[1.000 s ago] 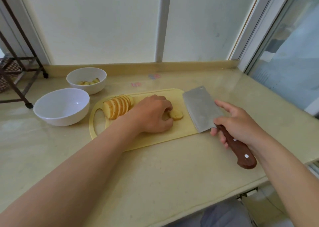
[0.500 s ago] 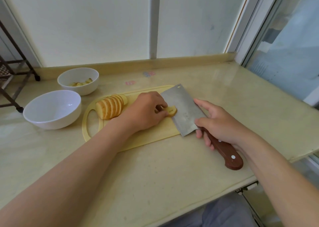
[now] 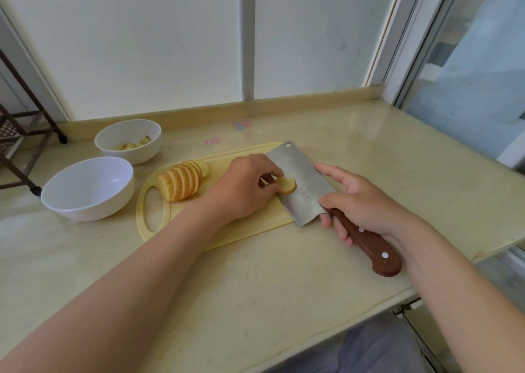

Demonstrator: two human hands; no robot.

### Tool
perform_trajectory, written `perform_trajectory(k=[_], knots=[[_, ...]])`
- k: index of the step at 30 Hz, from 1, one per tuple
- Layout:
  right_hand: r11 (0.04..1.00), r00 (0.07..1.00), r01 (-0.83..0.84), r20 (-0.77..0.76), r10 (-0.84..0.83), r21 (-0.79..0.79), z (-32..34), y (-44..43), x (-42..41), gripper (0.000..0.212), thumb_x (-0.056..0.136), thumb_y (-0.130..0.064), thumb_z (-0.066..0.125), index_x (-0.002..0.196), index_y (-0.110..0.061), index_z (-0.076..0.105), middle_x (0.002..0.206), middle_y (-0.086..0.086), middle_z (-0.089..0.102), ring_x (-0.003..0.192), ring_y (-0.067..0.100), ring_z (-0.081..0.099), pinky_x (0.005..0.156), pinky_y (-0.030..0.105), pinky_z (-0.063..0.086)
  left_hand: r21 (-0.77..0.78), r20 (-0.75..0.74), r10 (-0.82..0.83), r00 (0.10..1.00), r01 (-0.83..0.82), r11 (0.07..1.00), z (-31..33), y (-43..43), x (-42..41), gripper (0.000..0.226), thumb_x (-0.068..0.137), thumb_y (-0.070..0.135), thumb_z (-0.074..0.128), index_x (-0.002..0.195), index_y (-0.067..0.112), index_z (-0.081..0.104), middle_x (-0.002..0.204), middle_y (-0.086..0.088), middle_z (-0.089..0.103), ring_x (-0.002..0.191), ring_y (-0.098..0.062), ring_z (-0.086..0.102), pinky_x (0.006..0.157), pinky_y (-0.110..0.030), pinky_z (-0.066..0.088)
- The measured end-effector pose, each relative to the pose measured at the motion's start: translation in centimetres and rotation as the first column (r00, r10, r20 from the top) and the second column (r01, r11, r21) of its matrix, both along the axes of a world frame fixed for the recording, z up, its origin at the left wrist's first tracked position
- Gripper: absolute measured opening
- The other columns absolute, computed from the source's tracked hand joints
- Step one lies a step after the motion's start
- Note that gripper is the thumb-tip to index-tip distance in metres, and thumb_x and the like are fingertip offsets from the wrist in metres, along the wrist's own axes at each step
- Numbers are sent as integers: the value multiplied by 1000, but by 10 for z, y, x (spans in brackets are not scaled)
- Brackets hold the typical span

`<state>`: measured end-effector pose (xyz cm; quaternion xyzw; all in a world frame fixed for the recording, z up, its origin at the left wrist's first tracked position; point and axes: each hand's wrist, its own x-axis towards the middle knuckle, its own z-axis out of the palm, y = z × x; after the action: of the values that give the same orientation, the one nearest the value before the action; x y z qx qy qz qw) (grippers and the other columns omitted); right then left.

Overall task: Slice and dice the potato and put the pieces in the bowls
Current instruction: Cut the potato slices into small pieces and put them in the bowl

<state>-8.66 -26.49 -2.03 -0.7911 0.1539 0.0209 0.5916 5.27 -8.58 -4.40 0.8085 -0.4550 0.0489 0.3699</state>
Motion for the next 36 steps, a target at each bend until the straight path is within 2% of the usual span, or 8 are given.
perform_trajectory(k=[5, 11, 13, 15, 20, 27, 31, 36], knots=[[998, 999, 43, 12, -43, 41, 1, -3, 0, 67, 99, 1, 50, 154, -36, 38, 65, 13, 65, 41, 22, 51, 38, 28, 43, 14, 7, 12, 1000, -12, 1000, 9, -3, -1, 23, 84, 5, 72, 106, 8, 72, 102, -3, 67, 83, -14, 66, 74, -20, 51], [987, 995, 80, 49, -88, 140, 10, 1, 8, 63, 100, 2, 51, 155, -27, 41, 64, 13, 64, 37, 19, 50, 36, 24, 40, 19, -97, 33, 995, -31, 999, 40, 2, -3, 43, 86, 9, 63, 128, 12, 59, 108, 0, 66, 94, -13, 65, 84, -30, 53], [988, 995, 56, 75, -68, 147, 17, 7, 16, 63, 100, 1, 52, 155, -28, 42, 64, 13, 64, 38, 19, 50, 36, 25, 40, 37, -46, 65, 997, -63, 997, 53, 9, 1, 46, 86, 24, 67, 131, 16, 56, 112, 2, 64, 98, -12, 62, 86, -32, 52], [989, 994, 25, 98, -40, 145, 27, 16, 26, 63, 99, 0, 53, 154, -29, 43, 65, 13, 65, 40, 20, 50, 38, 26, 40, 146, 92, 121, 988, -134, 980, 67, 20, 10, 59, 84, 48, 66, 136, 24, 49, 122, 5, 58, 110, -13, 56, 93, -34, 49], [983, 986, -89, 151, 65, 158, 44, 58, 61, 64, 98, 1, 52, 152, -32, 43, 65, 13, 65, 41, 21, 50, 40, 27, 41, 368, 289, 285, 914, -381, 848, 91, 67, 37, 97, 69, 82, 55, 148, 34, 26, 146, 0, 40, 134, -23, 35, 108, -43, 34], [956, 962, -249, 156, 225, 154, 61, 136, 114, 47, 98, -1, 51, 125, -39, 50, 65, 12, 67, 40, 18, 53, 39, 26, 44, 477, 219, 464, 858, -509, 717, 99, 142, 74, 113, 54, 98, 36, 148, 38, 24, 149, -3, 36, 138, -28, 30, 111, -48, 30], [949, 950, -287, 163, 266, 127, 74, 161, 140, 41, 98, 0, 48, 95, -40, 53, 64, 12, 65, 41, 19, 53, 40, 25, 45, 457, 127, 521, 844, -516, 725, 101, 168, 99, 118, 49, 101, 30, 147, 37, 27, 142, -2, 42, 135, -28, 33, 110, -49, 32], [952, 949, -296, 141, 283, 81, 81, 173, 159, 42, 98, 0, 47, 89, -42, 49, 69, 14, 65, 44, 20, 53, 43, 27, 45, 454, 67, 537, 841, -505, 734, 91, 178, 128, 108, 58, 97, 33, 147, 38, 26, 138, -1, 44, 133, -26, 35, 108, -49, 35]])
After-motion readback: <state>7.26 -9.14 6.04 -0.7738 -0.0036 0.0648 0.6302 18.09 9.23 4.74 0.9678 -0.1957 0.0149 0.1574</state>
